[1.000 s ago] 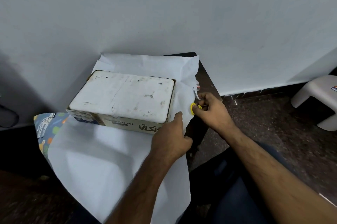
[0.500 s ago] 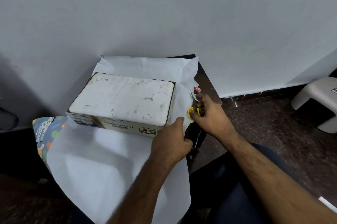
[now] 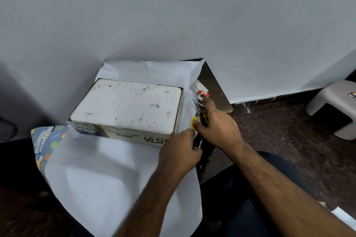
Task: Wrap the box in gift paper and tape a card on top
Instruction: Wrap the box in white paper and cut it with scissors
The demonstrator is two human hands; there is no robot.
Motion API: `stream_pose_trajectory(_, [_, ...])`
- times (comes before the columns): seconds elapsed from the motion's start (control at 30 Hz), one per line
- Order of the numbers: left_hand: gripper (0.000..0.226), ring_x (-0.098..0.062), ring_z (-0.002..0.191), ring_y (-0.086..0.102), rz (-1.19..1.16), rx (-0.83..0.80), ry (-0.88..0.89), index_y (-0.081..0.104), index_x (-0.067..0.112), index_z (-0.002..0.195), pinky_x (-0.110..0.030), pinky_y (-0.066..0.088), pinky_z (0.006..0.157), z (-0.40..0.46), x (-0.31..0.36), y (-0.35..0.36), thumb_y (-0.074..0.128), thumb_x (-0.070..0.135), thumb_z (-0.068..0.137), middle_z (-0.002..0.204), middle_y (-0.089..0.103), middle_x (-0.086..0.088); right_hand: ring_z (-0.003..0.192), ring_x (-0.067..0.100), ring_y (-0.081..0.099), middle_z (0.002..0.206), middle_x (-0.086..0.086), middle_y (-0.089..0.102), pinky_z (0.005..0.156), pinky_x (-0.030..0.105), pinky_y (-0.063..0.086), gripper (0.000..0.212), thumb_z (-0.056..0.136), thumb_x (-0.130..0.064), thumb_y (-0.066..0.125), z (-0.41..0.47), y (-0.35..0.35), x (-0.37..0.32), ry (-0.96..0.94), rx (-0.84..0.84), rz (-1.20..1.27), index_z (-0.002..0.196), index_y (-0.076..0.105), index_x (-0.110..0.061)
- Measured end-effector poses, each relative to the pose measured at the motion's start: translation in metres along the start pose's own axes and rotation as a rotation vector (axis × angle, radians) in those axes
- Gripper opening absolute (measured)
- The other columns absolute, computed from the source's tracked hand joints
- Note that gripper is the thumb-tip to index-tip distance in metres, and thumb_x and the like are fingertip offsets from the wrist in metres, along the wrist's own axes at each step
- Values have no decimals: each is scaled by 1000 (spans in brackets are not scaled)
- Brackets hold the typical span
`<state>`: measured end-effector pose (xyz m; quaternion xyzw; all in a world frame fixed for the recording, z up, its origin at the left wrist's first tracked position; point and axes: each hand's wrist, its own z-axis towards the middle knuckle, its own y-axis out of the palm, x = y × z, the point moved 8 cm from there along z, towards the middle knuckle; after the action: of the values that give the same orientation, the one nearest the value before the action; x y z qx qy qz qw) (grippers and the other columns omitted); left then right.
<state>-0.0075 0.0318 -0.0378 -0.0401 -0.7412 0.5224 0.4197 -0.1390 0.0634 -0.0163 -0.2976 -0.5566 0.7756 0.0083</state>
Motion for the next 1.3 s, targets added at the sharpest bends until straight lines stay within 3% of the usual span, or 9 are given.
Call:
stream_pose_trajectory(0.2, [31, -19, 65, 54, 20, -2, 5, 62, 20, 118, -29, 38, 57, 1, 0, 1, 60, 26, 87, 65, 50, 6, 95, 30, 68, 108, -1, 68, 66, 31, 36, 60, 92, -43, 62, 0, 1, -8, -81, 16, -35, 142, 37, -21])
stream_pose_trajectory(0.4, [29, -20, 65, 54, 0, -8, 5, 61, 20, 115, -29, 40, 58, 0, 1, 1, 59, 25, 86, 65, 50, 5, 101, 26, 67, 115, -3, 68, 68, 35, 47, 58, 93, -42, 62, 1, 6, -1, -21, -29, 40, 141, 35, -24])
stream_pose_trajectory(0.53, [41, -22, 72, 59, -50, -10, 3, 61, 19, 125, -32, 46, 62, -1, 3, 0, 59, 22, 85, 68, 52, 4, 106, 24, 65, 118, -1, 66, 86, 45, 56, 61, 91, -37, 69, 3, 7, 13, 135, -61, 281, 140, 37, -19])
stream_pose_trajectory(0.67, [53, -25, 88, 65, -119, 14, -17, 56, 22, 138, -36, 53, 72, -3, 6, -1, 59, 24, 86, 87, 65, -3, 91, 16, 66, 94, -6, 63, 82, 37, 56, 54, 91, -29, 73, 8, 6, 23, 205, -42, 377, 132, 43, -12])
stream_pose_trajectory(0.8, [50, -24, 82, 65, -87, 0, -12, 53, 22, 135, -34, 53, 68, -5, 11, -1, 61, 24, 86, 82, 61, 0, 80, 5, 63, 90, -5, 65, 66, 17, 46, 38, 91, -29, 72, 11, 7, 28, 241, -40, 393, 119, 51, -14])
stream_pose_trajectory(0.87, [51, -25, 84, 66, -56, -17, -8, 51, 21, 136, -37, 57, 71, -5, 12, -1, 61, 23, 85, 84, 61, 0, 79, 5, 62, 91, -2, 67, 66, 15, 45, 29, 92, -28, 70, 11, 7, 28, 256, -54, 405, 114, 56, -16])
stream_pose_trajectory(1.13, [68, -26, 89, 66, -75, -27, -16, 36, 23, 148, -43, 59, 77, -9, 16, -1, 61, 21, 85, 89, 63, -2, 84, 27, 67, 92, 11, 70, 75, 35, 54, 14, 90, -23, 69, 10, 6, 30, 281, -77, 464, 103, 67, -18])
stream_pose_trajectory(1.23, [79, -24, 106, 59, -96, -9, 5, 27, 22, 155, -45, 57, 83, -11, 20, 0, 63, 17, 84, 113, 58, -4, 85, 27, 67, 92, 10, 70, 79, 38, 55, 15, 89, -22, 69, 10, 5, 30, 272, -85, 451, 104, 68, -17])
stream_pose_trajectory(1.3, [76, -24, 107, 58, -107, 2, 8, 29, 22, 151, -46, 57, 84, -9, 20, 0, 62, 13, 84, 116, 56, -5, 83, 27, 68, 89, 8, 70, 79, 41, 57, 16, 88, -23, 68, 9, 5, 29, 269, -96, 441, 103, 68, -18])
